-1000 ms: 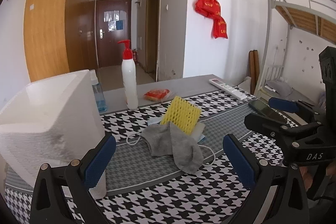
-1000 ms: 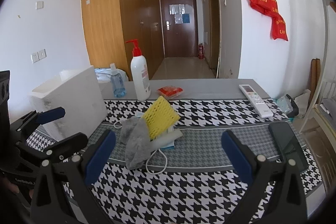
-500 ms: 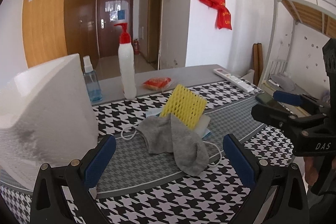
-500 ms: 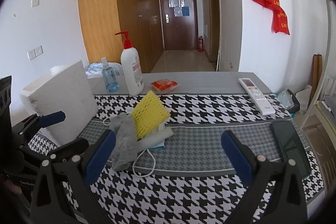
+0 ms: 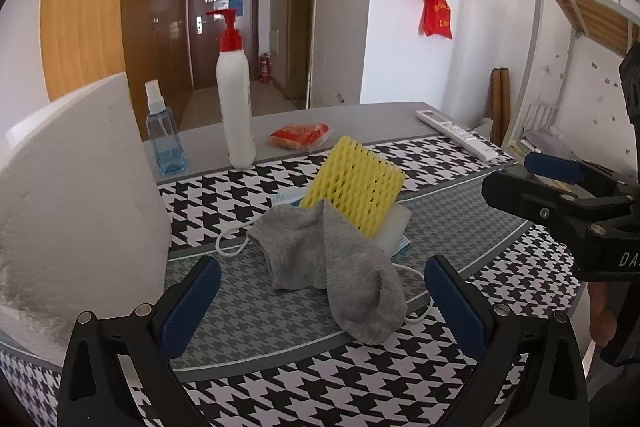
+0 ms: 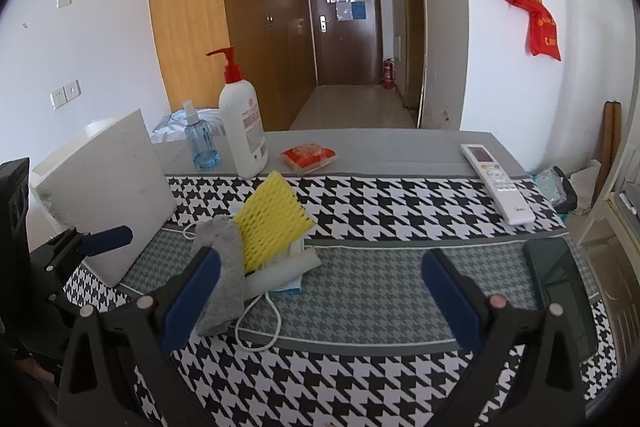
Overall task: Organize soft objects
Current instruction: 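Move the left tool toward the grey cloth beside the yellow sponge, then close the left tool on the grey cloth while the right tool reaches toward the yellow sponge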
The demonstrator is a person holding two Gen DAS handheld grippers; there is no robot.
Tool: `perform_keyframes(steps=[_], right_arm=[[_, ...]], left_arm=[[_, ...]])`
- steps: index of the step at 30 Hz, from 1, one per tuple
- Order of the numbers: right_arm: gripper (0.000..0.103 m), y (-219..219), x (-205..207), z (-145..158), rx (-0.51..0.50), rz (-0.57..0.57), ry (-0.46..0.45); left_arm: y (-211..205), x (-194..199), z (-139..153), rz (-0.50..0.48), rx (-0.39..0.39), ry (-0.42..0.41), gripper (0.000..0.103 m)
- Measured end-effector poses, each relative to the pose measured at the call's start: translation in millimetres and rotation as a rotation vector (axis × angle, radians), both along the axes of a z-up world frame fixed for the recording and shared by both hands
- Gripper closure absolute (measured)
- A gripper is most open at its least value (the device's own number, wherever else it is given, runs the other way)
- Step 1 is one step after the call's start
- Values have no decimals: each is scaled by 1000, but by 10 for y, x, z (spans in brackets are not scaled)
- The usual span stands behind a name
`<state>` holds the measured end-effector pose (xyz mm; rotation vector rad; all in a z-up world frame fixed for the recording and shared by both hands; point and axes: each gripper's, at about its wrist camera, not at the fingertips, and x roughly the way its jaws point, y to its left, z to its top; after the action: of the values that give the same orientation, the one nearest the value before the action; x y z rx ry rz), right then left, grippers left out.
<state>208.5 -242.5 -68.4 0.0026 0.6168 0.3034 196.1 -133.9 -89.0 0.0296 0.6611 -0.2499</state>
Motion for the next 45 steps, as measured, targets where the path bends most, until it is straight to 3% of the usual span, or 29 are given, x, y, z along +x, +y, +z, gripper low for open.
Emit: perform_keyframes(steps=[4, 10, 20, 22, 27, 34, 36, 45], right_arm=[[1, -8, 60, -27, -1, 10, 12], [1, -13, 119, -57, 0, 27, 28], [1, -7, 247, -128, 7, 49, 65], [1, -1, 268, -145, 3, 51, 71], [1, 45, 299, -146, -4, 62, 77], [1, 143, 382, -164, -17, 93, 93], [1, 176, 418, -170, -10, 108, 104], [1, 350, 556, -188, -4, 176, 115]], left_arm=[[-34, 67, -48, 3, -5, 30, 2], [-84, 174, -125, 5, -9, 71, 11], [-121, 340, -267, -15, -24, 153, 35], [-135, 341, -275, -19, -25, 151, 36], [-196, 352, -302, -62, -27, 157, 59], [-191, 417, -353, -79, -38, 182, 67], [-192, 439, -376, -89, -43, 201, 79], [-98, 379, -345, -107, -83, 200, 89]])
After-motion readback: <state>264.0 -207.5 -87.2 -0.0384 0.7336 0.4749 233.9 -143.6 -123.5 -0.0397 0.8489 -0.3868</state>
